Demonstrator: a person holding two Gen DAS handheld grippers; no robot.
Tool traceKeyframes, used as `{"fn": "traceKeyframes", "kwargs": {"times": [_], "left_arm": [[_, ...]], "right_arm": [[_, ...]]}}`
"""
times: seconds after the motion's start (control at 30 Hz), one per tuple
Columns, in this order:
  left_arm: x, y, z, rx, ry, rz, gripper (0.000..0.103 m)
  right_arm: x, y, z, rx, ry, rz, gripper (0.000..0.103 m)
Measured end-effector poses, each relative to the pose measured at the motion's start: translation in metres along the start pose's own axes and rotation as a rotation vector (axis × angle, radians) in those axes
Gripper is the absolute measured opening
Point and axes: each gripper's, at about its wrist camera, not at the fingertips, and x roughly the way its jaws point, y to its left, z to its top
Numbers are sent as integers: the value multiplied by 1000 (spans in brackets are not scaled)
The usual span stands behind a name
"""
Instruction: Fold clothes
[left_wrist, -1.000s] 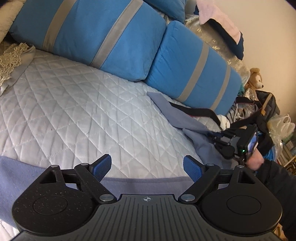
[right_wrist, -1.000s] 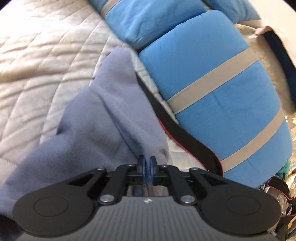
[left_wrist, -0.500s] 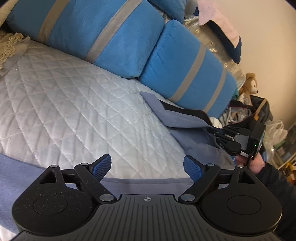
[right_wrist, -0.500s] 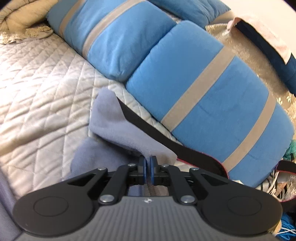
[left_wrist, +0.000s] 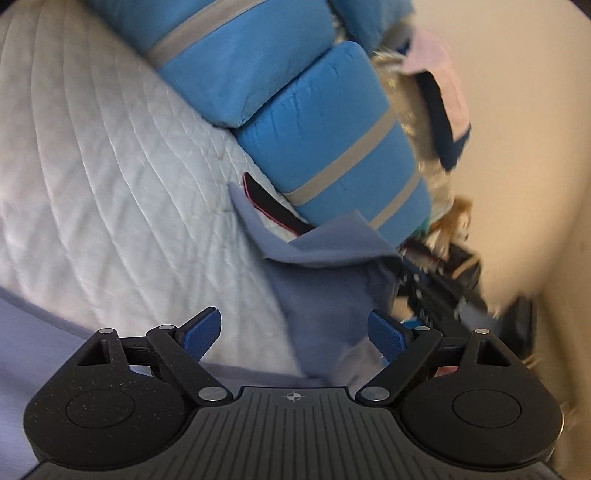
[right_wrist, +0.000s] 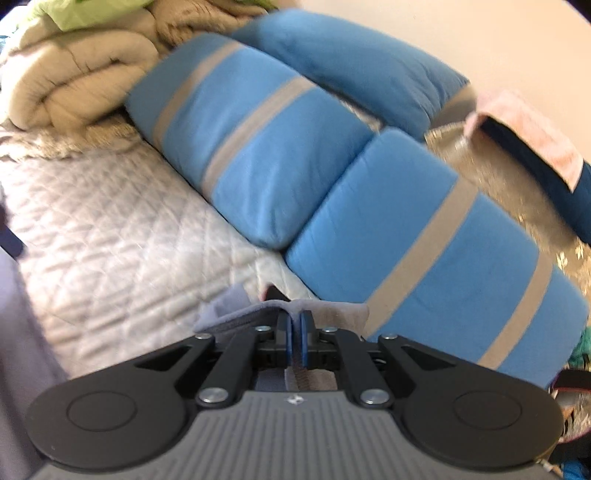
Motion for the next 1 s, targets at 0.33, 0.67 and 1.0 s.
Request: {"fn": "traceKeyframes", "kwargs": {"times": [0.33,0.67,1.0], "left_arm": [[59,25,1,-230,-8,-41,88],[124,63,8,-559,0,-94,86],[86,14,29,-205,-51,167,6]], "right_arm": [[-36,34,18,-64,-67,80,0],[-64,31,9,-28,-74,108,0],[-57,17,-3,-5,-35,71,0]]}}
